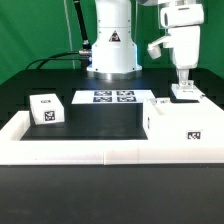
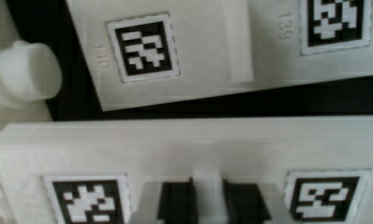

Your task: Assemble cabinet

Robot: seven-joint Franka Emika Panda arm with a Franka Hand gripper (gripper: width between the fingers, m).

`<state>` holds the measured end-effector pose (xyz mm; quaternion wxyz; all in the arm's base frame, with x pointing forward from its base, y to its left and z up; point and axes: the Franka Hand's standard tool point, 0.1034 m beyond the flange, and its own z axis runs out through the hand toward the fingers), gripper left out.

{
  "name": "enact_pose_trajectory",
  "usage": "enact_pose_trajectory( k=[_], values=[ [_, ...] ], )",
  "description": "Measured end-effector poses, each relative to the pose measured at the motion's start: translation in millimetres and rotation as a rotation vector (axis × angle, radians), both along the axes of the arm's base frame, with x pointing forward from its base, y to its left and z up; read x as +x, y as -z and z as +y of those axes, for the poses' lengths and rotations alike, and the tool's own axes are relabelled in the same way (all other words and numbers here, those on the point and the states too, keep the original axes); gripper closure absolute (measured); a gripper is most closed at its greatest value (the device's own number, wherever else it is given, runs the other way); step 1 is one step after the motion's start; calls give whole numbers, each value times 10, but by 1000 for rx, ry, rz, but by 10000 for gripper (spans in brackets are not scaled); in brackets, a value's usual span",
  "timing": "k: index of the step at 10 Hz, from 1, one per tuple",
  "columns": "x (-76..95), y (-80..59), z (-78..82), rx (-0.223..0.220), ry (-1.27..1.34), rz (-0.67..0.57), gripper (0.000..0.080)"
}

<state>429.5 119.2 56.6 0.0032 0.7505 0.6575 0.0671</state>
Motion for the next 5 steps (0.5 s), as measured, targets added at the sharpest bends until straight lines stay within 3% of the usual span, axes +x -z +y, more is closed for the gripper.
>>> enact_pose_trajectory(
  k=[5],
  values=[
    [91,-20,-45,0,9,-8,731]
  ],
)
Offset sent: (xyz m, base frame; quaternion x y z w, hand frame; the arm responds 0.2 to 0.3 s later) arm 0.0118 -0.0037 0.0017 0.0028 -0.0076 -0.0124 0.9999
